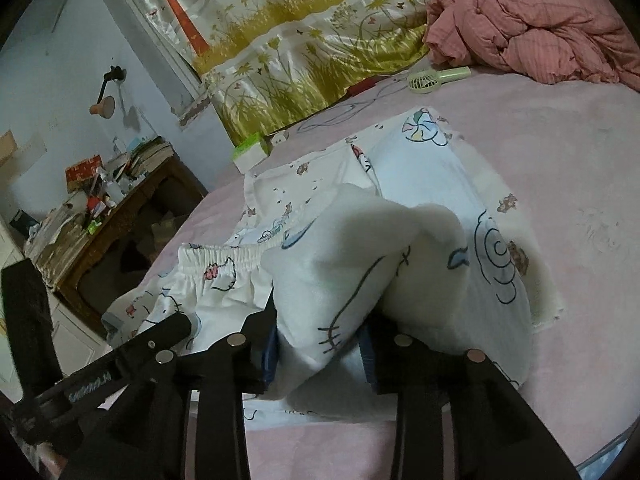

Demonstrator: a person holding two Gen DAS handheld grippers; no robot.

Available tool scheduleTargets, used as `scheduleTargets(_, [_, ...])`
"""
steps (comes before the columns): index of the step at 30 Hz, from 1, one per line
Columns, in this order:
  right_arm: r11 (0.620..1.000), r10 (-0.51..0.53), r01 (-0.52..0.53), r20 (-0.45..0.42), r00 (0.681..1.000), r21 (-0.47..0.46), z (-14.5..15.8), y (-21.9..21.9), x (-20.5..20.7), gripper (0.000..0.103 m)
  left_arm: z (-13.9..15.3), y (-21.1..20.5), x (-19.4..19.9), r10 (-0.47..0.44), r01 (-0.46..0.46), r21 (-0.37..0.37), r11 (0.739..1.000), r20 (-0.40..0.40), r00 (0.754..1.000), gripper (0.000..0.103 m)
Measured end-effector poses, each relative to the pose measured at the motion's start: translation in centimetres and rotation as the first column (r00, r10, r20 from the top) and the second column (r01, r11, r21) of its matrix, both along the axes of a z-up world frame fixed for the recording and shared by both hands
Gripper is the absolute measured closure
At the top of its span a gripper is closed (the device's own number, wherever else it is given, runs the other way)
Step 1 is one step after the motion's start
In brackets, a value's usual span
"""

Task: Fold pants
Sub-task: 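Lower the white pants onto the folded white garment stack with both grippers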

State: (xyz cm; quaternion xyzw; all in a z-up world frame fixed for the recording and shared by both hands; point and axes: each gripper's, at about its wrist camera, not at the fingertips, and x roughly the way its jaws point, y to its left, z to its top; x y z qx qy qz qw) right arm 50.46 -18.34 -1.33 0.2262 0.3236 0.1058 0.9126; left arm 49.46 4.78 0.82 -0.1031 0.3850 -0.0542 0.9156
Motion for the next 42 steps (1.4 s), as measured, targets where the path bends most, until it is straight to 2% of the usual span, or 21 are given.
scheduleTargets(4, [1.0,-0.017,0.017,0.009,1.0,-0.023,0.9,0.0,-0.5,0.052,0.9,0.7,-0.2,0.011,-0.011,0.008,1.0,0.022,1.0,0.027])
scheduleTargets(6, [0.996,-0.053,0.055,0.033,0.998,-0.067,1.7,0.2,-1.0,0.047,1.7,0.5,-0.6,0.016,-0.021,0.086,0.996,0.055,0.998,0.025])
scheduleTargets(8, [0.989,-0.078,0.082,0.038,0.996,-0.119,2.4,0.4,-1.3,0.046,2.5,0.1,-1.1,0.023,-0.041,0.186,0.982,0.096,0.995,0.02])
scheduleTargets(10, [0.981,-0.095,0.103,0.051,0.994,-0.166,3.2,0.5,-1.6,0.043,3.2,-0.3,-1.7,0.009,-0.037,0.238,0.971,0.118,0.993,0.017])
scheduleTargets(12, [0.967,-0.136,0.146,0.062,0.989,-0.209,3.6,0.4,-1.9,0.038,4.0,-0.6,-2.3,0.009,-0.045,0.256,0.966,0.142,0.99,0.011])
scheduleTargets(15, [0.94,-0.182,0.195,0.07,0.981,-0.282,3.8,0.4,-2.1,0.034,4.7,-0.9,-2.7,-0.004,-0.042,0.27,0.962,0.167,0.986,0.005])
scheduleTargets(17, [0.933,-0.192,0.206,0.076,0.978,-0.296,4.0,0.1,-2.0,0.03,5.0,-0.8,-2.7,-0.003,-0.047,0.265,0.963,0.187,0.982,0.001])
scheduleTargets(21, [0.916,-0.249,0.278,0.132,0.959,-0.29,4.9,-0.7,-3.1,0.025,5.2,0.2,-2.7,0.028,-0.077,0.229,0.97,0.209,0.977,0.001])
scheduleTargets(24, [0.905,-0.295,0.342,0.208,0.933,-0.251,6.2,-1.4,-4.5,0.025,6.0,1.3,-3.4,0.045,-0.093,0.164,0.982,0.279,0.959,0.001])
scheduleTargets(25, [0.907,-0.307,0.359,0.239,0.921,-0.219,6.7,-1.7,-5.2,0.025,6.2,1.6,-3.8,0.037,-0.088,0.149,0.985,0.316,0.948,0.006])
scheduleTargets(26, [0.913,-0.305,0.359,0.258,0.917,-0.196,7.0,-1.7,-5.5,0.025,6.3,1.7,-4.0,0.02,-0.073,0.141,0.987,0.346,0.938,0.024])
scheduleTargets(27, [0.926,-0.279,0.334,0.277,0.919,-0.177,7.4,-1.6,-5.8,0.026,6.4,1.7,-4.1,0.002,-0.056,0.14,0.989,0.356,0.935,0.037])
scheduleTargets(28, [0.935,-0.248,0.306,0.286,0.925,-0.178,7.7,-1.3,-6.0,0.036,6.3,1.6,-4.0,-0.021,-0.027,0.13,0.991,0.352,0.936,0.058])
scheduleTargets(29, [0.946,-0.198,0.261,0.295,0.935,-0.194,7.9,-0.7,-6.0,0.044,6.1,1.6,-3.7,-0.049,0.013,0.109,0.994,0.341,0.939,0.072])
scheduleTargets(31, [0.948,-0.152,0.224,0.294,0.944,-0.228,7.6,0.2,-5.7,0.065,5.3,1.2,-3.1,-0.096,0.08,0.061,0.995,0.324,0.941,0.08])
scheduleTargets(33, [0.942,-0.11,0.19,0.279,0.954,-0.277,6.6,1.4,-4.9,0.073,4.0,0.6,-2.3,-0.115,0.104,0.052,0.993,0.297,0.948,0.082])
scheduleTargets(34, [0.936,-0.107,0.187,0.264,0.958,-0.298,6.0,1.7,-4.4,0.073,3.1,0.2,-1.7,-0.114,0.1,0.065,0.993,0.278,0.954,0.085])
scheduleTargets(38, [0.927,-0.138,0.186,0.166,0.976,-0.326,3.2,1.9,-2.2,0.074,-0.3,-0.7,0.1,-0.111,0.091,0.105,0.99,0.205,0.972,0.085])
scheduleTargets(42, [0.912,-0.162,0.188,0.103,0.981,-0.363,1.3,1.9,-1.1,0.074,-1.2,-1.4,0.1,-0.12,0.085,0.162,0.983,0.226,0.967,0.085])
